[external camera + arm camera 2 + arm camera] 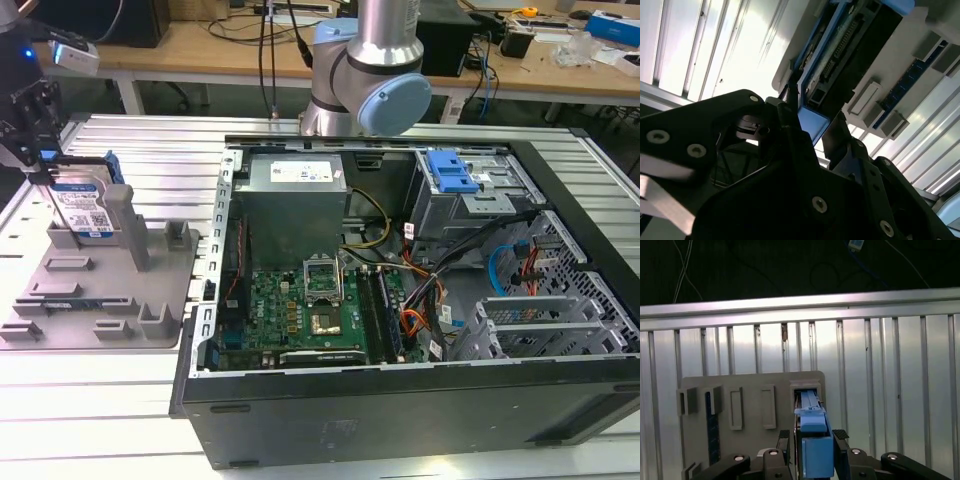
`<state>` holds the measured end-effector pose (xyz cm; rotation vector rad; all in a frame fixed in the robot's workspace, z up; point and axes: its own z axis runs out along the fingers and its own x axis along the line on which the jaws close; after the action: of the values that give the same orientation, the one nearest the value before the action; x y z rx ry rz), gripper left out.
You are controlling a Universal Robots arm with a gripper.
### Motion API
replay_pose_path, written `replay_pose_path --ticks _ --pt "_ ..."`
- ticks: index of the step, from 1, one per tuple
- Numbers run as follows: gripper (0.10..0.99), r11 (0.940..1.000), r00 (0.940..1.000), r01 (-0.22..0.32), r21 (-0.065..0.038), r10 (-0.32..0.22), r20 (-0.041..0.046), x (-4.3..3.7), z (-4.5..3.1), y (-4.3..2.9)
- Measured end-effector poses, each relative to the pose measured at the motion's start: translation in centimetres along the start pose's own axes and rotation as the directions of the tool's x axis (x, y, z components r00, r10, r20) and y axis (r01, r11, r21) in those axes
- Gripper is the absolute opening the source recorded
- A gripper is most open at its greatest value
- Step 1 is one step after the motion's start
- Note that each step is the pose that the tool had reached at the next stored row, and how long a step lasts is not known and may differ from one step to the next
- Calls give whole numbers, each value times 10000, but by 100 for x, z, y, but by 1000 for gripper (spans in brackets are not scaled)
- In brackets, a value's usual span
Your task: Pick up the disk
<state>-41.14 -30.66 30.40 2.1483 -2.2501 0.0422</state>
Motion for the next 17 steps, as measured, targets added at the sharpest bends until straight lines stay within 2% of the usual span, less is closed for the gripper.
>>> replay_pose_path --ticks 17 --pt "455 9998 9998 219 13 -219 -1 -3 64 0"
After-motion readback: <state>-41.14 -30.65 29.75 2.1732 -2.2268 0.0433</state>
